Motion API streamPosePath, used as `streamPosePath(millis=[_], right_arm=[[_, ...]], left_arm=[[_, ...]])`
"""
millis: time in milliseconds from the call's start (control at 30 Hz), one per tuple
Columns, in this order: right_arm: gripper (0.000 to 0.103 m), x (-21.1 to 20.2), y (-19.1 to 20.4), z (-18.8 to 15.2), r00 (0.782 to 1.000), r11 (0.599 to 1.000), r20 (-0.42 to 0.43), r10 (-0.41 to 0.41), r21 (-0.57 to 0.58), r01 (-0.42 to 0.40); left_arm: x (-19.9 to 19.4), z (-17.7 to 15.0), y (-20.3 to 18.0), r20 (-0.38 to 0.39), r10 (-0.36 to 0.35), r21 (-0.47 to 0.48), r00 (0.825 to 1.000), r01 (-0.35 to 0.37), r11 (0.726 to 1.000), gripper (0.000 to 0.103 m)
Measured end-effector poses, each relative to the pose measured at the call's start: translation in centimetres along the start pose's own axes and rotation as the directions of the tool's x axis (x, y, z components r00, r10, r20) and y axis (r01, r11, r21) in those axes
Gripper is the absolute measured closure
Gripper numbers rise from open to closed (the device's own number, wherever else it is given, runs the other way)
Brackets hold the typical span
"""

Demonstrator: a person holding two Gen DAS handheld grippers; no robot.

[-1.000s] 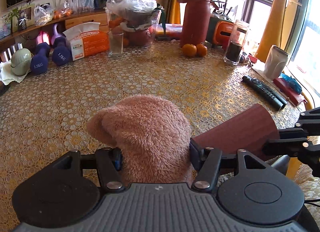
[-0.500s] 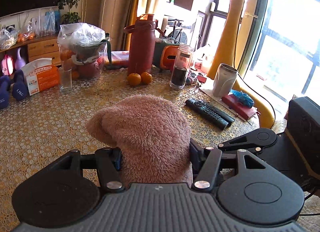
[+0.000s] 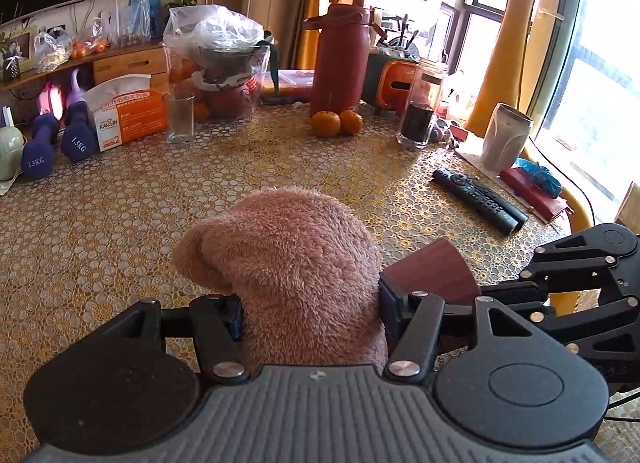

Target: Organize objects

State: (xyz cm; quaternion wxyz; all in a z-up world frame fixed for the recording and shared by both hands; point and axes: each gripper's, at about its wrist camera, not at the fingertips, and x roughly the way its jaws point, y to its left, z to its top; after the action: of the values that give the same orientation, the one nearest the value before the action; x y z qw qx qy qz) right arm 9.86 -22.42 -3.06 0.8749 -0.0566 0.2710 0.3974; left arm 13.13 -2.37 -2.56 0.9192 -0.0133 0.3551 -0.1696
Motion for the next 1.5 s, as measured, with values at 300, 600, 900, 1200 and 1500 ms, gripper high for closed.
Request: streamPosePath(millis=[300,600,900,1200,1500], right_arm=[[0.094,0.0,0.1,-0.2,1.000,0.999,0.001,0.023,-0.027,-0.023],[0.094,-0.3,-0.2,-0.5,0.999,0.999,0.002,0.039,-0.033,-0.039],[0.094,-0.2,0.3,-0.6,0.999,0.997,0.002,0.034,-0.063,-0.034],[0.094,-0.3,-0.1,-0.6,1.000,0.998,0.000,0.027,-0.053,-0.027],[0.093,-0.4,-0.3,-0.7,1.000,0.999,0.001,0.026,-0.047,-0.026]], left_arm=[[1.1,-1.0,2.8,-0.077,0.096,-0.030,0.992,-0.098,0.995,0.043],[-2.2,1.8,0.2,0.035,-0.009,-0.009,0.999,0.010,1.000,0.043],[-2.0,2.2,-5.2,0.038,-0.116,0.085,0.992,0.113,0.990,0.043],[-1.4,1.4,-3.9,0.012,-0.073,0.042,0.997,0.073,0.996,0.043],[-1.1,0.2,-1.5,-0.013,-0.013,0.001,1.000,0.013,1.000,0.043]])
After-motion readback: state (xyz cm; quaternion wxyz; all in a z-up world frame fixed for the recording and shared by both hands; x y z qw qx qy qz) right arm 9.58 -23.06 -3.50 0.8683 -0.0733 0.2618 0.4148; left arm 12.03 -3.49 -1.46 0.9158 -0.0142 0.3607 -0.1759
